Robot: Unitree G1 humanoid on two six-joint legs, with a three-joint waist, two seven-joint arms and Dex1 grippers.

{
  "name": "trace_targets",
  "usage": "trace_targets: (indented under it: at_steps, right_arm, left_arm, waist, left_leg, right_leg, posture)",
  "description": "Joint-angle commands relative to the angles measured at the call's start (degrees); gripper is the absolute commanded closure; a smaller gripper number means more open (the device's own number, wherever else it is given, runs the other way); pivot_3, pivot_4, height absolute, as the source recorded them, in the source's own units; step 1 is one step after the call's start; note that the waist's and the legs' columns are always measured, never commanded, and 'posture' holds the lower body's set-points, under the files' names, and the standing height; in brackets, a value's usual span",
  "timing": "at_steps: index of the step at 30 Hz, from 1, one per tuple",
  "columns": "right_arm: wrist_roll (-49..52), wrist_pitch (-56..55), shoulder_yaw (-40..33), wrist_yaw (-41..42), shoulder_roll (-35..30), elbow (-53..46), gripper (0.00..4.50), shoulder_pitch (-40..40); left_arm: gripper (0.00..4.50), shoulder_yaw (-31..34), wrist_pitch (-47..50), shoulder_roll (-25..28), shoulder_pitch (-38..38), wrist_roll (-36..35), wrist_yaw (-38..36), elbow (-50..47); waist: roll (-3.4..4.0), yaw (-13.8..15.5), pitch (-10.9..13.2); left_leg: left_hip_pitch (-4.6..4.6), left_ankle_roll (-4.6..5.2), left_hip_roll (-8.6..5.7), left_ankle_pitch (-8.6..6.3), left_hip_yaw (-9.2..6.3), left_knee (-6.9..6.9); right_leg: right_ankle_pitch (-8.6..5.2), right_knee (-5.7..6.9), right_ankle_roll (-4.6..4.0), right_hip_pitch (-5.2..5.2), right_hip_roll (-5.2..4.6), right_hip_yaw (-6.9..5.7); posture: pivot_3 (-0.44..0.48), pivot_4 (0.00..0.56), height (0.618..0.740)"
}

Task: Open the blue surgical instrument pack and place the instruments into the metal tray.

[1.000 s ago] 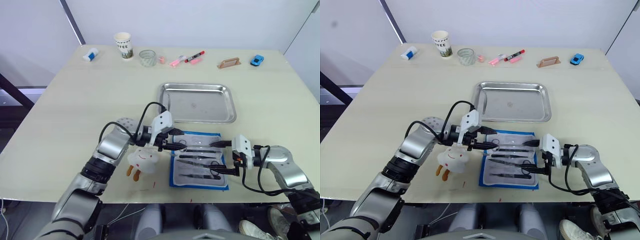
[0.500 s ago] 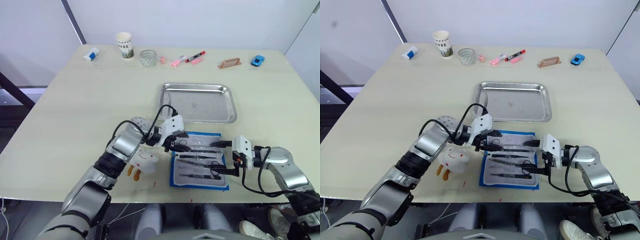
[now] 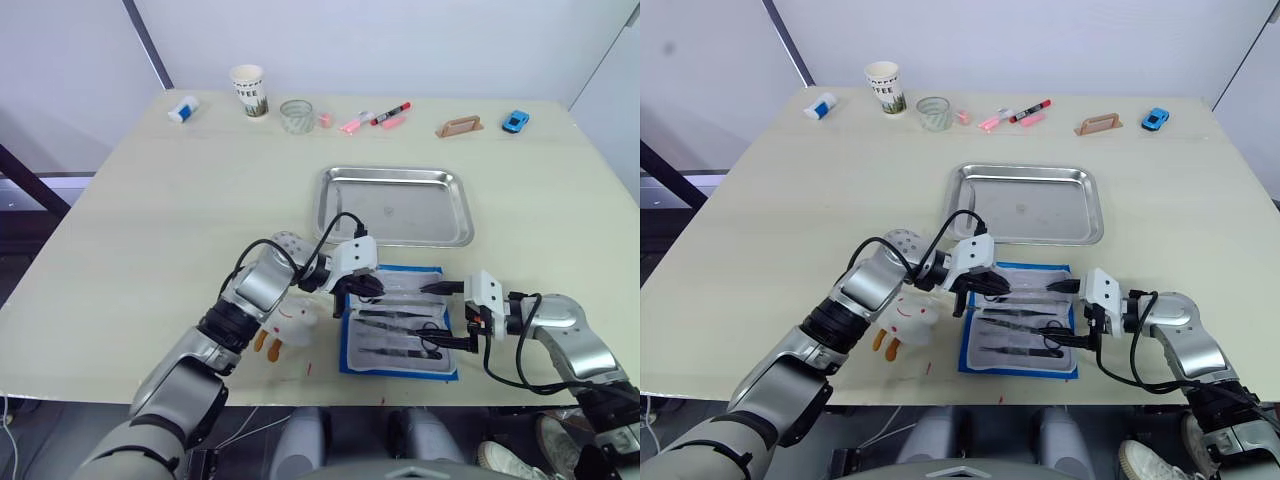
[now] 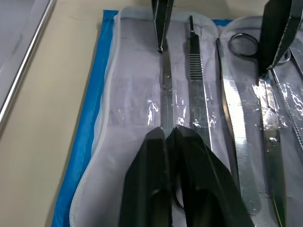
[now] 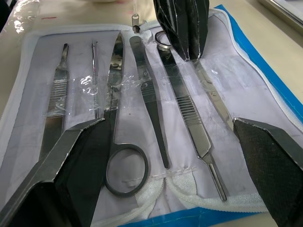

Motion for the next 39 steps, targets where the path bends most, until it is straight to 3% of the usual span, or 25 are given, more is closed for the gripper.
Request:
trace_targets:
  at_steps: [1,24,39]
  right_arm:
    - [-3.25,1.53,1.79,-0.56,-0.42,1.80,0.00,1.62]
    - [-3.97,1.33,2.77,-0.85,0.03,2.63,0.00,0.98]
    - [-4.04,0.86,3.17,-0.07,-0.11,3.63,0.00,0.56]
  left_arm:
    - [4.39,-0.85,-0.36,0.77,-0.62,1.92,-0.06,0.77]
    - [4.39,2.29,5.07,4.15,-3.97,-0.90,-5.56,-4.33]
    - [4.39,7.96,5.93,15.46,1.54,-5.00,-9.06,-11.06]
  waist:
    - [0.00,0.00,0.00]
    - [0.01,-0.18,0.00]
    - [0.01,-0.20,0.01]
  left_leg:
    - [0.00,0.00,0.00,0.00,0.00,0.00]
    - [0.00,0.00,0.04,0.00,-0.01,-0.01]
    - [0.01,0.01,0.07,0.00,0.03,-0.01]
  right_leg:
    - [0.00,0.00,0.00,0.00,0.00,0.00]
    - [0.00,0.01,-0.01,-0.02,0.05,0.02]
    - [-0.01,0.02,-0.01,-0.05,0.05,0.04]
  posture:
    - [0.000,0.150,0.740]
    - [0.000,0.150,0.740]
    - [0.000,0.150,0.740]
